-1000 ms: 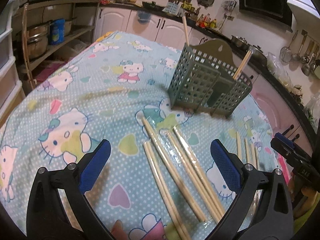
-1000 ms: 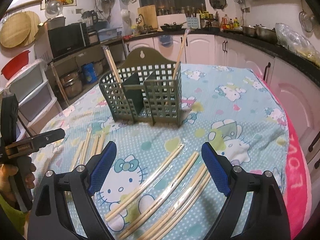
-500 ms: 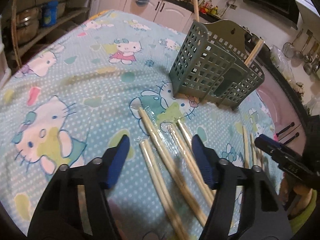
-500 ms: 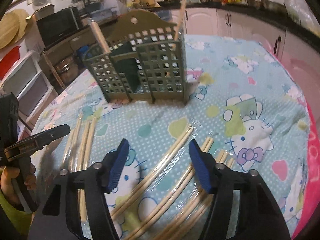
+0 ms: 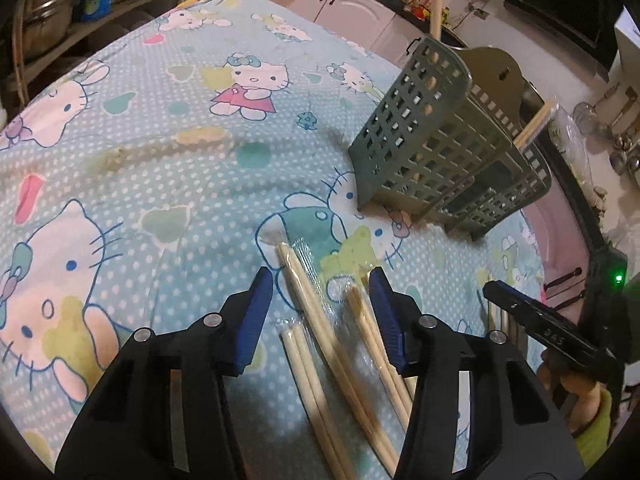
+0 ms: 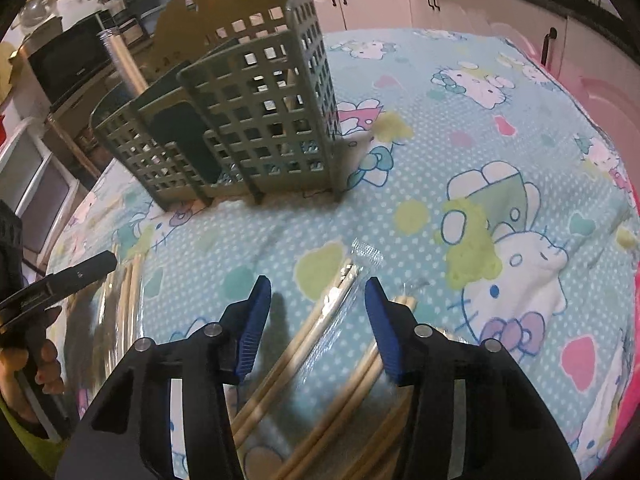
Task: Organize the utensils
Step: 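Move the left tool back to the chopsticks while the right tool follows, then close the left tool on another chopstick while the right tool grasps one, then lift the left tool's chopstick over the caddy while the right tool carries its own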
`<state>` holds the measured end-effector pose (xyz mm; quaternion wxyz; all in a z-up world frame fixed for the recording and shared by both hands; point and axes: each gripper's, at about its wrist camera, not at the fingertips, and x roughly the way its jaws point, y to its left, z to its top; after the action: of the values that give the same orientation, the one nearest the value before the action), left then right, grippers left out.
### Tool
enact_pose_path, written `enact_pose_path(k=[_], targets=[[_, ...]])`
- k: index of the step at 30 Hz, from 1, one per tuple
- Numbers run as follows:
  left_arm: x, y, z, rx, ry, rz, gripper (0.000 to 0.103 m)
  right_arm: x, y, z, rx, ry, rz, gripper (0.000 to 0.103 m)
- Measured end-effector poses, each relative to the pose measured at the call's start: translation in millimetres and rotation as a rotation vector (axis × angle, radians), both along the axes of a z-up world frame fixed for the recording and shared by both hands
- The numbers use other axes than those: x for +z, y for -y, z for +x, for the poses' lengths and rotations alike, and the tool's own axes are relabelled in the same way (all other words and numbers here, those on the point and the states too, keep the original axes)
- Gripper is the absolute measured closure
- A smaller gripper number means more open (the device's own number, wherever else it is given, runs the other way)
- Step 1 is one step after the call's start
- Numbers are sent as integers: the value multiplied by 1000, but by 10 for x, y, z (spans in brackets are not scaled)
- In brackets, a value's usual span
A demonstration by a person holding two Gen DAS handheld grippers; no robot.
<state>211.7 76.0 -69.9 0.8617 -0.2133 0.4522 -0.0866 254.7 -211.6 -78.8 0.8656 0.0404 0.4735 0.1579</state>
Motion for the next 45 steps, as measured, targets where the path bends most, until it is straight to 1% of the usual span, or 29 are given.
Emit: enact_pose_path(k=[6, 10, 11, 12, 13, 14, 15, 16, 19, 20, 22, 25, 30, 36, 43, 45], targets=[[-7, -3, 118, -2, -7, 3, 63, -28, -33, 167, -17, -13, 3, 58], [-20, 2, 182, 2, -9, 15, 66, -38, -26, 269, -29, -20, 12, 60], [-22, 3, 195, 5, -10, 20, 69, -35, -23, 289, -34, -21, 14, 61], [-24, 6, 209, 9, -9, 27, 72, -36, -17, 312, -39, -21, 14, 63], [-27, 8, 223, 13, -10, 36, 74, -38, -10, 334, -44, -21, 10, 68], [-30, 10, 229, 18, -11, 46, 81, -37, -5, 354, -49, -18, 1, 70], [-34, 4, 230, 24, -10, 55, 89, -37, -1, 366, -52, -15, -8, 77], [-43, -2, 235, 31, -12, 64, 92, -39, 11, 384, -53, -15, -10, 82], [-35, -8, 240, 34, -11, 68, 94, -35, 38, 421, -55, -14, -3, 90], [-19, -3, 237, 33, -6, 71, 96, -34, 43, 431, -53, -14, -1, 90], [32, 9, 212, 32, 13, 60, 97, -11, 54, 427, -48, -9, 9, 93], [165, 44, 151, 24, 54, 61, 98, 56, 71, 390, -34, 1, 49, 94], [451, 86, 19, 17, 134, 52, 99, 264, 105, 196, -9, 54, 111, 96], [797, 174, -140, -1, 228, 56, 99, 644, 176, -134, 16, 156, 179, 97], [1077, 330, -297, -36, 302, 53, 99, 1013, 251, -498, 33, 290, 202, 97], [1137, 377, -325, -47, 319, 54, 99, 1101, 257, -620, 42, 328, 194, 97]])
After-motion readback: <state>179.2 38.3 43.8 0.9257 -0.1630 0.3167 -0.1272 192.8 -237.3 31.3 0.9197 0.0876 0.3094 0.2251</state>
